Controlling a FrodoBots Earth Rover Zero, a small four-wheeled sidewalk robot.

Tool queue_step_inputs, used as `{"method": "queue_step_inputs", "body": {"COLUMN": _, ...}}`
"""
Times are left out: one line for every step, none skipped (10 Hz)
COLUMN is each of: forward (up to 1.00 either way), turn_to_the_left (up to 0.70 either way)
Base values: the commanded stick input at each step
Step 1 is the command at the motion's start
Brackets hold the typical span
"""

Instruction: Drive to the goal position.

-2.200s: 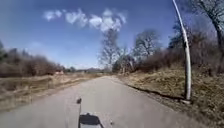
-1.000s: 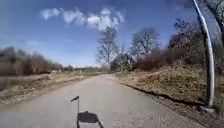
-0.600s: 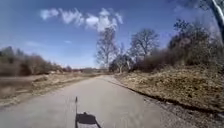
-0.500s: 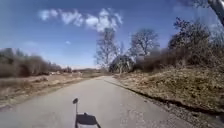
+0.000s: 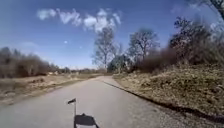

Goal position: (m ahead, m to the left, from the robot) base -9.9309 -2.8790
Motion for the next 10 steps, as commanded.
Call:
{"method": "queue_step_inputs", "body": {"forward": 1.00, "turn_to_the_left": 0.00}}
{"method": "queue_step_inputs", "body": {"forward": 1.00, "turn_to_the_left": 0.00}}
{"method": "queue_step_inputs", "body": {"forward": 1.00, "turn_to_the_left": 0.00}}
{"method": "queue_step_inputs", "body": {"forward": 1.00, "turn_to_the_left": 0.12}}
{"method": "queue_step_inputs", "body": {"forward": 1.00, "turn_to_the_left": 0.26}}
{"method": "queue_step_inputs", "body": {"forward": 1.00, "turn_to_the_left": 0.27}}
{"method": "queue_step_inputs", "body": {"forward": 1.00, "turn_to_the_left": 0.24}}
{"method": "queue_step_inputs", "body": {"forward": 1.00, "turn_to_the_left": 0.11}}
{"method": "queue_step_inputs", "body": {"forward": 1.00, "turn_to_the_left": 0.04}}
{"method": "queue_step_inputs", "body": {"forward": 1.00, "turn_to_the_left": 0.27}}
